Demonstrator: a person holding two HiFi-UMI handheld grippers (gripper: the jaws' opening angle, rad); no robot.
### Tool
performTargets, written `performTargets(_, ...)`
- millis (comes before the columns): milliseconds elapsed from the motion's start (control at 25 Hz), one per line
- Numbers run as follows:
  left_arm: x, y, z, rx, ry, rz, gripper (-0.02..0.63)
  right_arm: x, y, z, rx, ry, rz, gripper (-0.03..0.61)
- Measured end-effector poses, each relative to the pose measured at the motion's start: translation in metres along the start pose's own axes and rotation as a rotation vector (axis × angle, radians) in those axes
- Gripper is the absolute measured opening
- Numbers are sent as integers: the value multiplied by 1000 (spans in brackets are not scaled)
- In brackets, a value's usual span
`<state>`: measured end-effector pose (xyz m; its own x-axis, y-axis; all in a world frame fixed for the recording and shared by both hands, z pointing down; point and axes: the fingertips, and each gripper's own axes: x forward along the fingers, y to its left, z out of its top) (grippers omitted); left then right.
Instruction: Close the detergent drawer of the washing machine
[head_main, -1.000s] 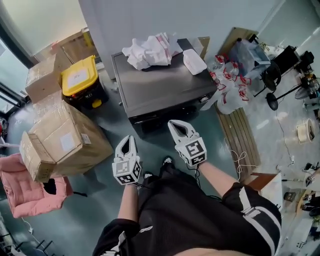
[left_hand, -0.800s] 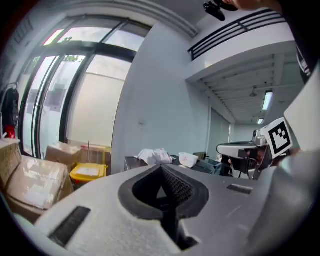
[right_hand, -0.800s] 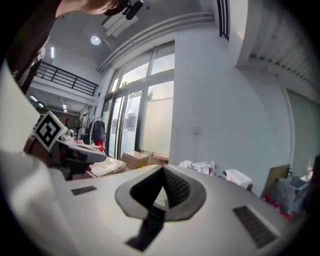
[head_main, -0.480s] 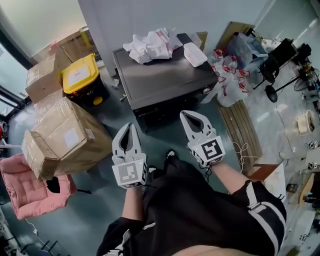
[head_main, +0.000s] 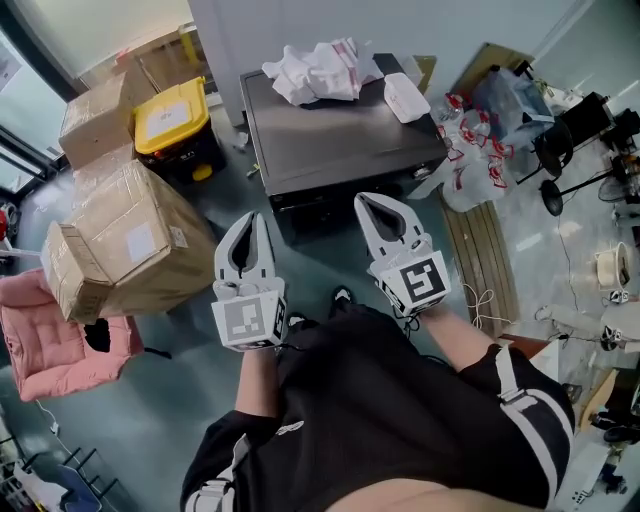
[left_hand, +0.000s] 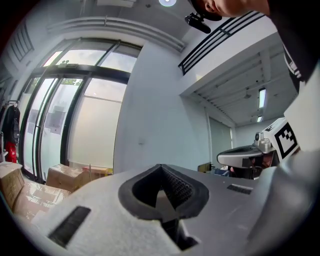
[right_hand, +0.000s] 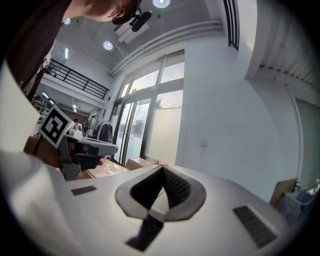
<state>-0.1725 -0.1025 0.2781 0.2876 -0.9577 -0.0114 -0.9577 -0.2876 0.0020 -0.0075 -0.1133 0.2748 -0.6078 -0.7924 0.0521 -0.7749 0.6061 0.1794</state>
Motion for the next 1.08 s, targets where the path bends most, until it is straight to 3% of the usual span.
performTargets(120,7,-5,-2,-1,2,6,5,0,-7,-3,18,10,19,3)
performTargets(440,20,-18,0,-2,-4,-1,5,-1,-36,-5,2,5,-26,3)
performTargets(1080,25,-21,-8,7,21,-9,5,1,-41,-11,26,-1,-39,3)
